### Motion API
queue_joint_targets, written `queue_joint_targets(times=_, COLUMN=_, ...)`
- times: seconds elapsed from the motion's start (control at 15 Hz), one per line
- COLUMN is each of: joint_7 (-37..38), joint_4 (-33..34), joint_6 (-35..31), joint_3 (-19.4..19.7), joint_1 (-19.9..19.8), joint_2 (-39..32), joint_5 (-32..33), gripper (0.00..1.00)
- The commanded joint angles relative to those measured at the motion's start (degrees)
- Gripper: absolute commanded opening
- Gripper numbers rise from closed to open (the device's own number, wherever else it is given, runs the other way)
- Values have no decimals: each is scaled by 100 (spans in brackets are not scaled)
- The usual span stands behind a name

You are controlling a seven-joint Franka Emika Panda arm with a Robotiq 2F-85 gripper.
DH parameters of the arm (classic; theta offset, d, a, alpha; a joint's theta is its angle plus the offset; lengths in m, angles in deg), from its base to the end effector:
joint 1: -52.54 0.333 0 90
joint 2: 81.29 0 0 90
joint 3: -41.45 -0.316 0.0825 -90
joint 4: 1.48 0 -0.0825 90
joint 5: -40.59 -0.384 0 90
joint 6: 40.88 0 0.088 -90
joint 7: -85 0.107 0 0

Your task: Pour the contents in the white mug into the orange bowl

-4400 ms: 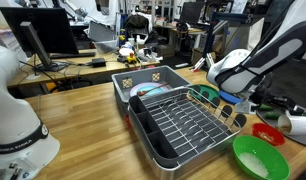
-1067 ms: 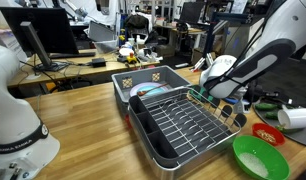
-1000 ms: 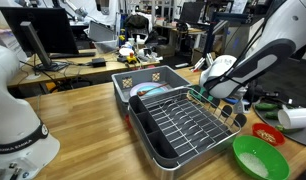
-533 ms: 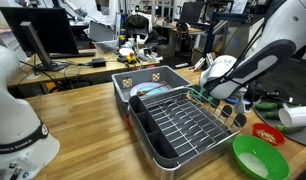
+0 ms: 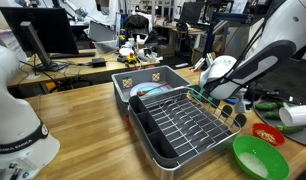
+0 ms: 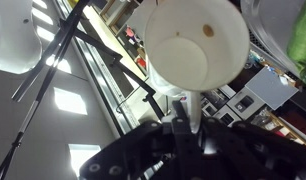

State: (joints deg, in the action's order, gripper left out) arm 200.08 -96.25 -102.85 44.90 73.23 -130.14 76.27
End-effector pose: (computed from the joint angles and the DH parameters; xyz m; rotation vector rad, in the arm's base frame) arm 0.5156 0.0787 0.1354 1.1474 -1.1094 0.0967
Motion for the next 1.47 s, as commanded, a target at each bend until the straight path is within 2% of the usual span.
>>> queue_joint_targets(times=0.0, joint_7=254, joint_4=239, joint_6=513, joint_3=-28, joint_1=9, joint_2=-183, joint_5=70, gripper=2)
queue_joint_targets(times=0.33, joint_7=127, joint_4=-19, joint_6=-18, joint_3=-123, joint_1=-172, joint_2=90, joint_5=51, gripper=2)
queue_joint_targets(times=1.0, joint_7=92, joint_4=-452, joint_6=-653, joint_3=-193, joint_1=-647, joint_2=735, joint_5=-214, gripper=2)
queue_joint_targets(times=1.4, joint_7=183, joint_4=-1294, joint_6=-2048, joint_3=-180, joint_1=-967, joint_2=1640, joint_5=-533, gripper=2)
